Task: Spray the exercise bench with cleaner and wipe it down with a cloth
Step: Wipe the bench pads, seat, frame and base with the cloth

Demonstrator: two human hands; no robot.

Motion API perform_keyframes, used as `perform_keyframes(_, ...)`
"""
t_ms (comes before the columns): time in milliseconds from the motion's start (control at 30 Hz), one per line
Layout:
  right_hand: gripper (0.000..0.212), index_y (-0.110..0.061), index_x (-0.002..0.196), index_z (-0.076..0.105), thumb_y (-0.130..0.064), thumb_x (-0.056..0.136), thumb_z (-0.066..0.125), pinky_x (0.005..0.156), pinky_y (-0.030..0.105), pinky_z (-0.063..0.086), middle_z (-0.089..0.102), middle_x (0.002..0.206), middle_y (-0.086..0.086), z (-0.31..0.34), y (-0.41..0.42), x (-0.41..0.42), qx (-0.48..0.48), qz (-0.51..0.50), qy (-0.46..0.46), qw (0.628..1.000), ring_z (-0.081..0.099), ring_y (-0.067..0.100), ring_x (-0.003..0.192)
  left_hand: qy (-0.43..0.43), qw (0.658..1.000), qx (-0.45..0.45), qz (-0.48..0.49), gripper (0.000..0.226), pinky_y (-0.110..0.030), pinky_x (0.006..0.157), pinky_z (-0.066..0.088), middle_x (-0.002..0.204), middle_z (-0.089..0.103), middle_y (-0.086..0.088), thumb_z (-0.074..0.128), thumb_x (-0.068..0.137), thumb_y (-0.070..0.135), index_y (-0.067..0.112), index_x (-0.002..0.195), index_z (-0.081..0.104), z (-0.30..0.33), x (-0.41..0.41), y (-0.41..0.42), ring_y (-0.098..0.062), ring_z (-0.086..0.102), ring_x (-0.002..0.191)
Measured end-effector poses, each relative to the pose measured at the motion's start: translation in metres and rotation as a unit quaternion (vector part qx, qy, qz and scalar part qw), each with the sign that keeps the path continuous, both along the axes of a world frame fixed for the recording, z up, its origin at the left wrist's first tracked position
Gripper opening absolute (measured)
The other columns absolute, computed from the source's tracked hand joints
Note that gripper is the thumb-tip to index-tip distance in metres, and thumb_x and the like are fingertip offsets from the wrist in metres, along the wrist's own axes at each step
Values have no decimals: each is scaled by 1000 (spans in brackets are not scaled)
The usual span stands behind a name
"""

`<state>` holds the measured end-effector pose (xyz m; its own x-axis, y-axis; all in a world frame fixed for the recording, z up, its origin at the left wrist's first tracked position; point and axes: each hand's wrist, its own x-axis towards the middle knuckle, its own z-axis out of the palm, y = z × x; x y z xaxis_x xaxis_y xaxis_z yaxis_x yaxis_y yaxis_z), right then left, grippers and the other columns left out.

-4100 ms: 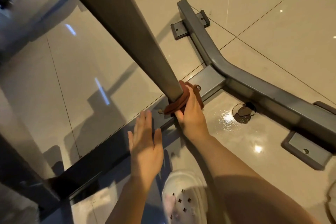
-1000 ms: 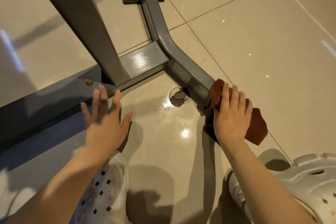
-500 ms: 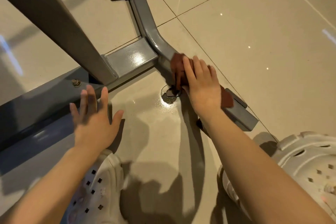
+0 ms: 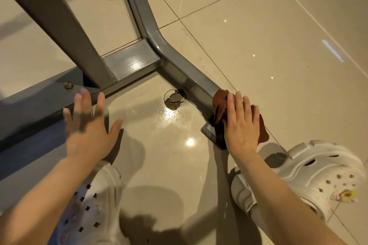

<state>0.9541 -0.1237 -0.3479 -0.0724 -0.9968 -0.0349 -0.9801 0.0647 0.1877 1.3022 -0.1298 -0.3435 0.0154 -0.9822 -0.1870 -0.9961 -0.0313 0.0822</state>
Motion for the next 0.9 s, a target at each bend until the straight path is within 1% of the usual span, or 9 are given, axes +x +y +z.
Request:
perform_keyframes(100,68,-13,154,23,-26,95,55,116,54,23,35,154,15,3,-27,24,-40,19,-55,997,32,36,141,1,1000,-15,20,78,-64,110,19,155,12,-27,43,90,50,3,150,26,1,-3,-2,-44,13,142)
perform_keyframes(200,62,-12,153,29,-35,96,41,113,53,25,40,151,14,7,-71,57,-63,54,-100,992,37,36,137,1,1000,-13,17,80,-61,113,15,156,9,-26,43,90,52,3,150,25,2,-7,-1,-43,10,144)
perform_keyframes(267,62,-13,153,28,-37,98,43,113,53,26,38,152,14,6,-101,84,-58,77,-123,988,36,36,138,15,1000,-5,23,79,-51,117,-3,161,-7,-17,34,94,58,9,153,17,2,-8,0,-32,-8,148)
perform_keyframes(333,63,-15,154,25,-38,99,44,114,54,27,35,154,14,4,-127,111,-64,101,-129,984,35,36,140,28,999,-2,39,84,-37,114,-22,160,-22,-8,21,90,64,14,155,6,5,-9,0,-22,-23,146)
perform_keyframes(400,64,-17,156,18,-37,100,43,116,54,23,27,158,14,4,-151,135,-45,133,-123,983,27,35,144,33,998,8,50,86,-29,109,-31,157,-27,-4,11,87,67,15,154,-4,6,-11,-1,-17,-30,143)
perform_keyframes(500,60,-18,155,21,-30,100,43,120,50,11,24,160,10,9,-182,158,-11,266,-129,955,19,30,148,20,998,13,61,87,-31,113,-25,159,-16,-6,2,85,69,11,149,-10,8,-9,-3,-17,-26,143)
perform_keyframes(633,53,-17,154,25,-35,104,33,121,40,5,26,160,8,11,-191,155,75,468,-120,872,22,24,148,3,998,18,57,89,-40,118,-13,162,-7,-8,4,86,69,9,151,1,9,-5,-2,-19,-18,147)
perform_keyframes(733,58,-21,156,10,-37,105,31,120,38,-1,10,164,6,6,-176,162,105,499,-98,855,7,23,151,7,998,15,67,91,-39,118,-15,161,-12,-6,3,86,70,9,153,4,7,-7,-2,-17,-22,146)
perform_keyframes(900,72,-23,155,-8,-26,102,40,119,39,-8,-7,164,3,1,-170,180,80,477,-57,873,-7,22,151,-7,998,3,60,88,-40,118,-12,162,-5,-8,9,88,68,8,153,12,7,-5,-4,-18,-14,147)
